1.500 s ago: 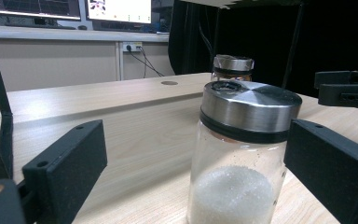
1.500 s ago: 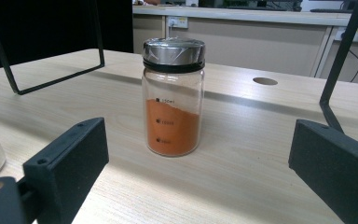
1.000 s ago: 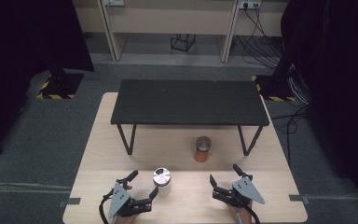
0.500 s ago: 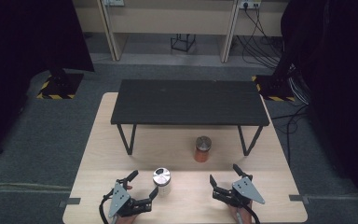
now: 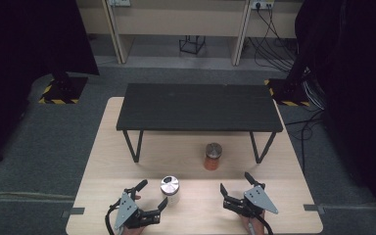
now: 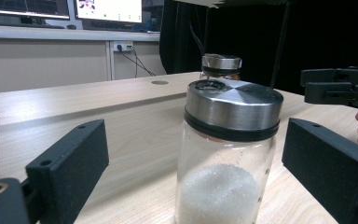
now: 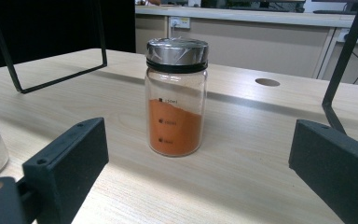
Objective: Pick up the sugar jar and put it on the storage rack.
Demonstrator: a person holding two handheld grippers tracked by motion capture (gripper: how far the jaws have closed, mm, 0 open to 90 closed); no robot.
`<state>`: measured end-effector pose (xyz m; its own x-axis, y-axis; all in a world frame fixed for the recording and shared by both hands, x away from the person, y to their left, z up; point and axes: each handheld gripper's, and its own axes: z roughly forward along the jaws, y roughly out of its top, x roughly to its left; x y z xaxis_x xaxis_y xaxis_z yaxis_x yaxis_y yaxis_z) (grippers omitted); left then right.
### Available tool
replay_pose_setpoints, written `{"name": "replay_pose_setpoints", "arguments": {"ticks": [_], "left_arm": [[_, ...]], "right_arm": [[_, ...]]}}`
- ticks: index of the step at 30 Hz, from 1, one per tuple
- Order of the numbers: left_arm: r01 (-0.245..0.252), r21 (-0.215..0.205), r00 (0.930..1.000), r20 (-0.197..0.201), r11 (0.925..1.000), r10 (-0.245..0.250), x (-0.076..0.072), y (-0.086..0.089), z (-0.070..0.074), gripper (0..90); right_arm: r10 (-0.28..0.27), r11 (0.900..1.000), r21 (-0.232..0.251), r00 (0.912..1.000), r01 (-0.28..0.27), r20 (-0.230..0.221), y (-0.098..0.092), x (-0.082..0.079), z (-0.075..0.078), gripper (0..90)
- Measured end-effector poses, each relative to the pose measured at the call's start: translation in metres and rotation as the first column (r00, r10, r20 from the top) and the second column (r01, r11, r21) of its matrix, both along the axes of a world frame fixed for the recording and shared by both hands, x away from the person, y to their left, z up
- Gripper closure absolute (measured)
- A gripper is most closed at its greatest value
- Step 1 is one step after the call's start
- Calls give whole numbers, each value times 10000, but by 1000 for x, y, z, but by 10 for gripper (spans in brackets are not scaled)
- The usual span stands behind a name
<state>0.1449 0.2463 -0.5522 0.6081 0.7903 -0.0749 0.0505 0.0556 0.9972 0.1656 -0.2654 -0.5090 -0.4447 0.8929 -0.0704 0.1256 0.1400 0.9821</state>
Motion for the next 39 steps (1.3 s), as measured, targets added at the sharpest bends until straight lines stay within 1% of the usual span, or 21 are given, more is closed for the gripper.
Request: {"name": "replay_pose_setpoints", "arguments": {"ticks": [2,3,4,5,9,13,15,21,24,29,33,36,39], "left_arm": [[40,-47,10000,36,10000,-40,-1,0,1,69],[97,-210,10000,-9,9997,-97,-1,0,0,72],[202,-318,9998,-55,9993,-204,0,0,1,73],[325,-305,9994,-73,9990,-327,1,-2,2,75],[699,82,9975,-141,9975,-697,4,-9,8,80],[899,166,9957,-215,9958,-896,6,-17,10,80],[922,204,9955,-238,9955,-918,7,-19,10,80],[590,75,9978,-322,9982,-587,10,-25,12,80],[359,66,9984,-436,9993,-356,13,-27,12,81],[320,171,9978,-594,9993,-309,18,-30,12,90],[321,406,9976,-631,9987,-295,20,-34,13,105],[283,421,9975,-657,9987,-255,23,-36,14,125],[279,496,9968,-768,9984,-240,25,-38,16,155]], "right_arm": [[1,10000,2,10000,-1,4,0,0,0,47],[2,10000,5,10000,-2,3,0,0,0,47],[2,10000,2,10000,-2,6,0,0,0,47],[-2,10000,-3,10000,2,7,0,0,0,47],[9,10000,1,10000,-9,14,0,0,0,47],[26,10000,12,10000,-26,18,-1,0,0,47],[35,10000,27,10000,-35,15,-1,0,0,47],[58,10000,35,10000,-58,18,-1,0,0,47],[75,10000,45,10000,-75,12,-1,0,0,47],[89,9999,50,10000,-90,13,-2,0,0,47],[103,9999,51,9999,-103,13,-2,1,0,47],[112,9999,46,9999,-112,17,-2,1,0,47],[115,9999,38,9999,-116,16,-2,0,0,47]]}}
